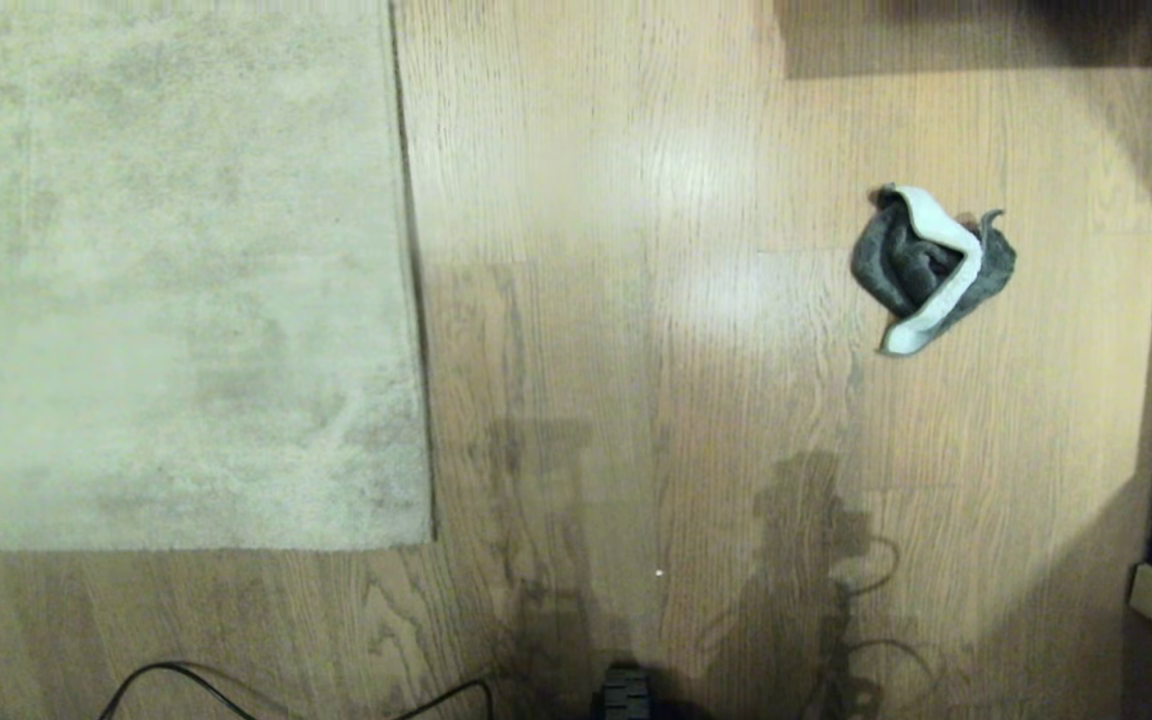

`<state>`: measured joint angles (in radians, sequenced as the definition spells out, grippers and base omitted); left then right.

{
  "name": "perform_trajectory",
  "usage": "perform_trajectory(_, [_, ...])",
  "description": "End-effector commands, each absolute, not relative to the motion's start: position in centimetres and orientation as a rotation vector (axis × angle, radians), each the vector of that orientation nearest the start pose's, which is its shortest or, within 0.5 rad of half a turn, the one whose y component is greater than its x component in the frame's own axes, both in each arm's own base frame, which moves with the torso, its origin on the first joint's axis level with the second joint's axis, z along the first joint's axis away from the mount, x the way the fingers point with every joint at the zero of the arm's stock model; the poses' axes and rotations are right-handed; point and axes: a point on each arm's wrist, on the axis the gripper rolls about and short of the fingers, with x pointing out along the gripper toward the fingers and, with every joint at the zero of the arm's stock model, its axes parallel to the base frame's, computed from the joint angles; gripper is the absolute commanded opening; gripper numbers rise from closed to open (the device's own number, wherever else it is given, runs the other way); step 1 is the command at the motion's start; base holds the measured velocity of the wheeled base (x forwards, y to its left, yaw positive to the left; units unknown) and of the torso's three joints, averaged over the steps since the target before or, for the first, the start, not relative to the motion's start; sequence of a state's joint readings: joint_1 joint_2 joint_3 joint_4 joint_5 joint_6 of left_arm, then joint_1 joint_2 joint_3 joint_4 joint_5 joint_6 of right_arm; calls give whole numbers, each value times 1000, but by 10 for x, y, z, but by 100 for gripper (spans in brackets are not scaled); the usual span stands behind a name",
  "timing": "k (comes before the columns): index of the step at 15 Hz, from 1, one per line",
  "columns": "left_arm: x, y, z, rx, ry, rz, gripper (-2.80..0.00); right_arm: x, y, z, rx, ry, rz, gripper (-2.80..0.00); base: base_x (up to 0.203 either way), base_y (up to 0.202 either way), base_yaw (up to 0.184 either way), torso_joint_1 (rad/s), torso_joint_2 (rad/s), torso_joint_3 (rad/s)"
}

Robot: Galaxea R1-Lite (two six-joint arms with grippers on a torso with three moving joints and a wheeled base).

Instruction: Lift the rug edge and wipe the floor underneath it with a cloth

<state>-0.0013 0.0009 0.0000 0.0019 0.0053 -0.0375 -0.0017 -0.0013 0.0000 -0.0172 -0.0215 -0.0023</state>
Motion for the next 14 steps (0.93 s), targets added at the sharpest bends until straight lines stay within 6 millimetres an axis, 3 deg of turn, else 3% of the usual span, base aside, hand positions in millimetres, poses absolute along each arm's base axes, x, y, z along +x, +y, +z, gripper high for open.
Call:
perform_trajectory(1, [-23, 0, 75, -38, 3, 5, -280, -23, 0, 77, -3, -18, -23, -280, 0, 0, 0, 2, 7, 198])
perform_trajectory(14, [-23, 0, 75, -38, 3, 5, -280, -23, 0, 77, -3, -18, -23, -280, 0, 0, 0, 1, 3, 203])
